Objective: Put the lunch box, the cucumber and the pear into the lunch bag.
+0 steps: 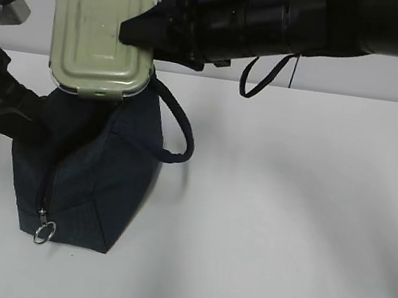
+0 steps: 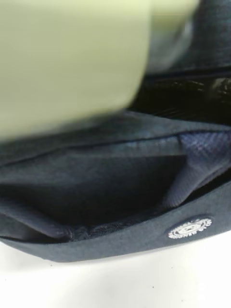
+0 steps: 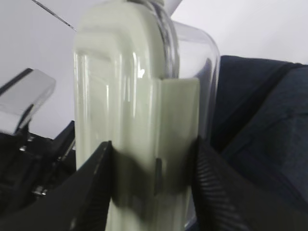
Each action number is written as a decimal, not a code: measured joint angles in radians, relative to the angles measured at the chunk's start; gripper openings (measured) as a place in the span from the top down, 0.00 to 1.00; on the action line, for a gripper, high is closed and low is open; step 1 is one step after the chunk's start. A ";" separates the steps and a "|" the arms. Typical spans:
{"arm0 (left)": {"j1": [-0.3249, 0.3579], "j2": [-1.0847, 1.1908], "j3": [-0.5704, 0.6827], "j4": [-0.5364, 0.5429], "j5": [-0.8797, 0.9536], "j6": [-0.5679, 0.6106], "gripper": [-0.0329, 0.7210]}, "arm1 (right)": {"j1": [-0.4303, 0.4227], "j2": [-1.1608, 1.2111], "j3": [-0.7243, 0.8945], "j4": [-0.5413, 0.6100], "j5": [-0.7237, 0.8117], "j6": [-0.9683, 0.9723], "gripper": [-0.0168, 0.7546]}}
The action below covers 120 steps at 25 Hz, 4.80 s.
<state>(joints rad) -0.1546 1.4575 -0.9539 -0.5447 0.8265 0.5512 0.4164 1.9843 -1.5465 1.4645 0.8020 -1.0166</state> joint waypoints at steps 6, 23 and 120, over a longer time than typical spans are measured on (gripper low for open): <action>0.000 0.000 0.000 0.000 -0.002 0.000 0.98 | 0.004 0.014 -0.006 -0.348 0.013 0.168 0.52; 0.000 0.000 0.000 -0.007 -0.002 0.000 0.98 | 0.066 0.071 -0.142 -0.683 0.084 0.553 0.52; -0.219 0.132 -0.230 -0.049 0.023 -0.016 0.55 | -0.056 -0.260 0.027 -0.780 0.269 0.460 0.38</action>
<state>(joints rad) -0.3737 1.5900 -1.1840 -0.5936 0.8490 0.5350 0.3602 1.7246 -1.5200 0.6841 1.0706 -0.5562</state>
